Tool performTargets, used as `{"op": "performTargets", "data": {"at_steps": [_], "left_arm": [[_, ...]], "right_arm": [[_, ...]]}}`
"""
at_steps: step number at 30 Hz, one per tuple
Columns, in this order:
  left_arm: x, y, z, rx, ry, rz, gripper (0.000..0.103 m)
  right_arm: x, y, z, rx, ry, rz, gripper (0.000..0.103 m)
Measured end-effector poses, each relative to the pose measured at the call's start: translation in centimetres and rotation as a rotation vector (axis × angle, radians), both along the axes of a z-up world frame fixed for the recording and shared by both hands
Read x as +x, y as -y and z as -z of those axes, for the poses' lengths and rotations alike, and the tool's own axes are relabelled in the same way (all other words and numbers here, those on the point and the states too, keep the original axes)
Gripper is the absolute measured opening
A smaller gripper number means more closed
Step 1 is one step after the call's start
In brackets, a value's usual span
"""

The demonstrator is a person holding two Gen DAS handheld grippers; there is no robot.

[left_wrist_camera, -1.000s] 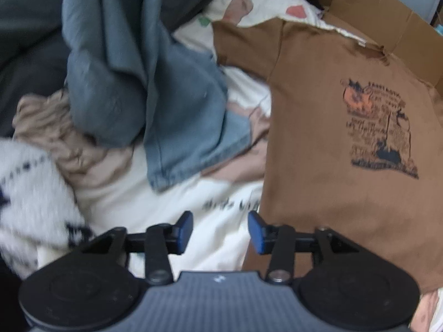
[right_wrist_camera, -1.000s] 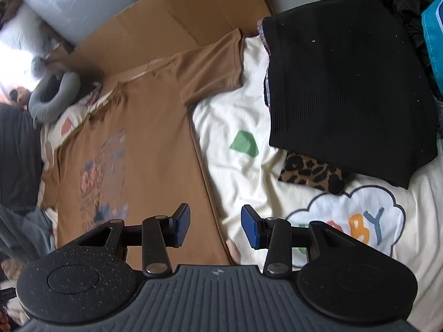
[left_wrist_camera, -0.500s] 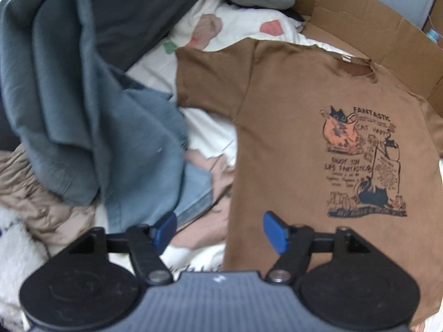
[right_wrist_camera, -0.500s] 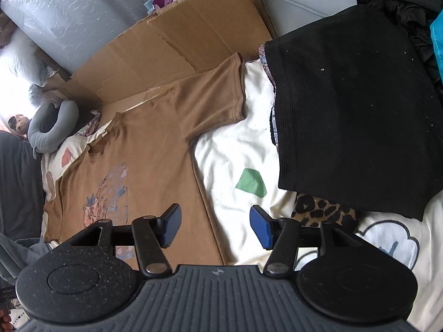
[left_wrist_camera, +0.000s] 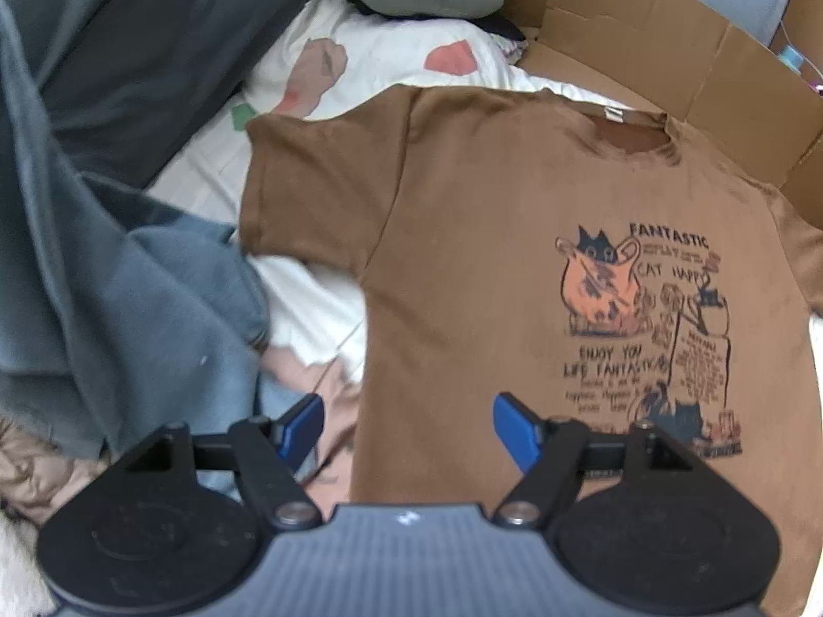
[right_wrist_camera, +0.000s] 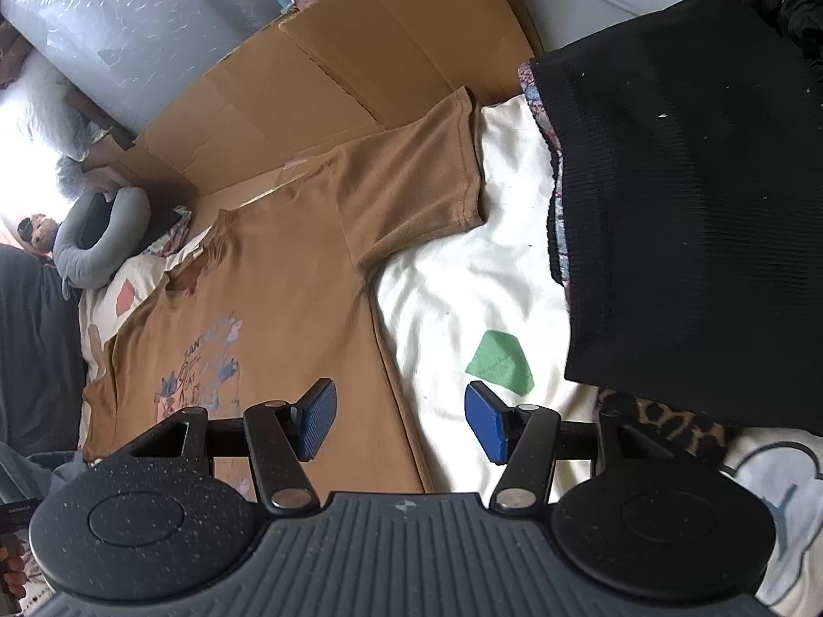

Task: Fold clothes
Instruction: 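Open both tools and raise them away from the folded shirt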

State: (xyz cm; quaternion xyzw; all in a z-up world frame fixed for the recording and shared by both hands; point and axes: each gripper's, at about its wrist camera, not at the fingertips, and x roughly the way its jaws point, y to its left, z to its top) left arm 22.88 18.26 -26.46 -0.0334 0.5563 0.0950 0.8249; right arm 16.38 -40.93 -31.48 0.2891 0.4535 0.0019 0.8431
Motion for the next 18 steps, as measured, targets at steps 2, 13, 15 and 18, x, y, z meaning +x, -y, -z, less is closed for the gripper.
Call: {"op": "performTargets", "data": {"at_steps": [2,13,15,18], "left_arm": [[1.1,0.3,0.3,-0.001,0.004,0.009,0.075],[7.2,3.7,3.1,-0.039,0.027,0.084,0.076],[8.2,4.4,3.6,-0.039,0.03,0.105,0.076],[9.3,5.0,4.0,-0.053,0.041,0.111,0.078]], "right_arm": [[0.6,-0.1,0.5,0.002,0.001,0.004,0.062],[3.7,0.4,2.8,-0.018,0.02,0.023,0.062],[4.2,0.5,3.2,-0.023,0.026,0.027,0.062],[5.0,0.7,3.7,-0.035,0.033,0.031,0.062]]}}
